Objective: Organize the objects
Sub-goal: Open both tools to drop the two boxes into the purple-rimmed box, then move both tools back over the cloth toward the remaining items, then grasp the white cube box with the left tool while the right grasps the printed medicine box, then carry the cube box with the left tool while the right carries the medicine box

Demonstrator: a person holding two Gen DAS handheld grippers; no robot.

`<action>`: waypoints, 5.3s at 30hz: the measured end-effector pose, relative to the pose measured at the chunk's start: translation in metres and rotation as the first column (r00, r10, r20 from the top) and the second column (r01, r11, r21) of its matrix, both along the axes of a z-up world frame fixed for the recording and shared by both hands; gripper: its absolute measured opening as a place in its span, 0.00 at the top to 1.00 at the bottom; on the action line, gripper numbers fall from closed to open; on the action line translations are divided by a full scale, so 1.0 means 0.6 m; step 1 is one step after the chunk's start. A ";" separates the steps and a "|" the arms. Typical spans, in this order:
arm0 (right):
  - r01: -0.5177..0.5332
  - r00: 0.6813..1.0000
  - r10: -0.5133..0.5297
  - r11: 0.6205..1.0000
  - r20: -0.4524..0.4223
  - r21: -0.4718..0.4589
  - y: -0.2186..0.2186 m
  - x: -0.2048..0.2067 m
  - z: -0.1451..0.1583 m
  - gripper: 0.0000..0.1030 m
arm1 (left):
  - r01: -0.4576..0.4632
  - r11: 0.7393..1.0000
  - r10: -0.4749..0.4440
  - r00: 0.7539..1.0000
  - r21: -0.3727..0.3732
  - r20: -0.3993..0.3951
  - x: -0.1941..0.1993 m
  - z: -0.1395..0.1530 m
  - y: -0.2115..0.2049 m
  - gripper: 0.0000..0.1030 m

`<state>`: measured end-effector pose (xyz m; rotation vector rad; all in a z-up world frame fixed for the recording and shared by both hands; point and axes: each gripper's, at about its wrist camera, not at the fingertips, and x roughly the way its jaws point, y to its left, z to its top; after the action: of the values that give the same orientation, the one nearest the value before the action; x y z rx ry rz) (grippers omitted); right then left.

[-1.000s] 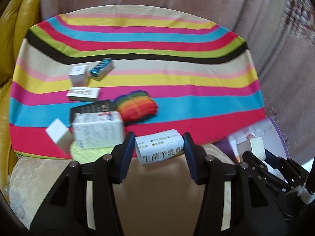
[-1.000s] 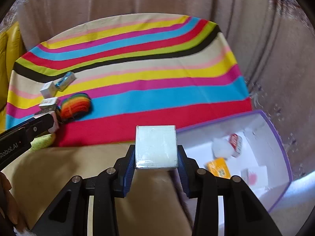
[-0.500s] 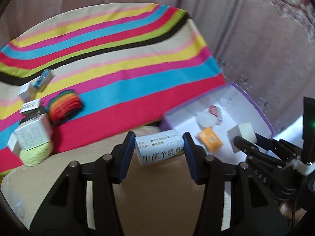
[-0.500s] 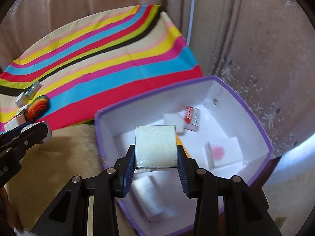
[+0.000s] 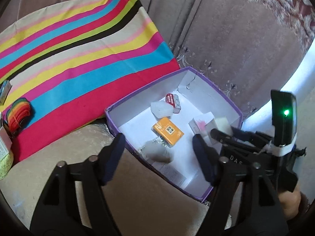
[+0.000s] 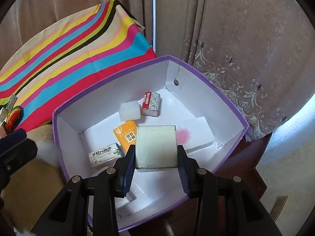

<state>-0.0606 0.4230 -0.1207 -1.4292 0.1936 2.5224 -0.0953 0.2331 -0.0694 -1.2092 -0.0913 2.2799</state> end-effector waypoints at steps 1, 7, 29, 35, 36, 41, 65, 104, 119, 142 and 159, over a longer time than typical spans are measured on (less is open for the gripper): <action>-0.001 1.000 0.001 1.000 0.003 -0.003 -0.001 0.000 -0.001 0.59 | -0.008 1.000 0.008 1.000 0.011 0.005 -0.001 0.001 -0.003 0.25; -0.044 0.999 0.044 0.999 0.012 -0.018 -0.023 -0.004 -0.005 0.46 | -0.065 0.997 0.064 0.998 0.042 0.018 -0.005 0.001 -0.026 0.24; -0.351 0.936 0.349 0.935 -0.042 -0.042 -0.229 -0.012 0.028 0.44 | -0.480 0.877 0.480 0.874 0.025 -0.068 0.037 0.029 -0.309 0.24; -0.373 0.927 0.372 0.927 -0.042 -0.028 -0.256 -0.021 0.032 0.44 | -0.602 0.798 0.603 0.796 0.029 -0.053 0.066 0.018 -0.422 0.24; -0.377 0.926 0.376 0.926 -0.041 -0.025 -0.260 -0.023 0.032 0.44 | -0.620 0.784 0.620 0.783 0.026 -0.050 0.070 0.015 -0.441 0.24; -0.411 0.911 0.411 0.911 -0.038 -0.008 -0.288 -0.033 0.033 0.44 | -0.667 0.745 0.667 0.744 0.000 -0.021 0.074 -0.003 -0.504 0.24; -0.678 0.734 0.672 0.714 -0.098 -0.176 -0.487 -0.091 0.062 0.27 | -0.521 0.840 0.539 0.833 -0.152 0.122 -0.034 -0.082 -0.541 0.51; -0.665 0.745 0.658 0.745 -0.106 -0.053 -0.637 -0.133 0.041 0.33 | -0.741 0.666 0.743 0.669 -0.082 -0.012 0.027 -0.051 -0.585 0.52; -0.543 0.819 0.532 0.840 -0.217 0.010 -0.481 -0.052 0.071 0.33 | -0.686 0.721 0.669 0.725 -0.097 -0.164 0.061 0.001 -0.447 0.52; -0.274 0.947 0.275 0.961 -0.166 0.030 -0.206 0.001 0.058 0.33 | -0.395 0.916 0.381 0.912 -0.077 -0.150 0.026 0.005 -0.195 0.52; -0.067 0.990 0.075 0.995 -0.117 0.072 -0.052 0.018 0.056 0.32 | -0.131 0.991 0.131 0.989 -0.007 -0.074 -0.006 0.003 -0.032 0.52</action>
<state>-0.0497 0.3920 -0.0868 -1.2830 0.0780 2.6473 -0.0991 0.2140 -0.0673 -1.1554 -0.1336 2.4390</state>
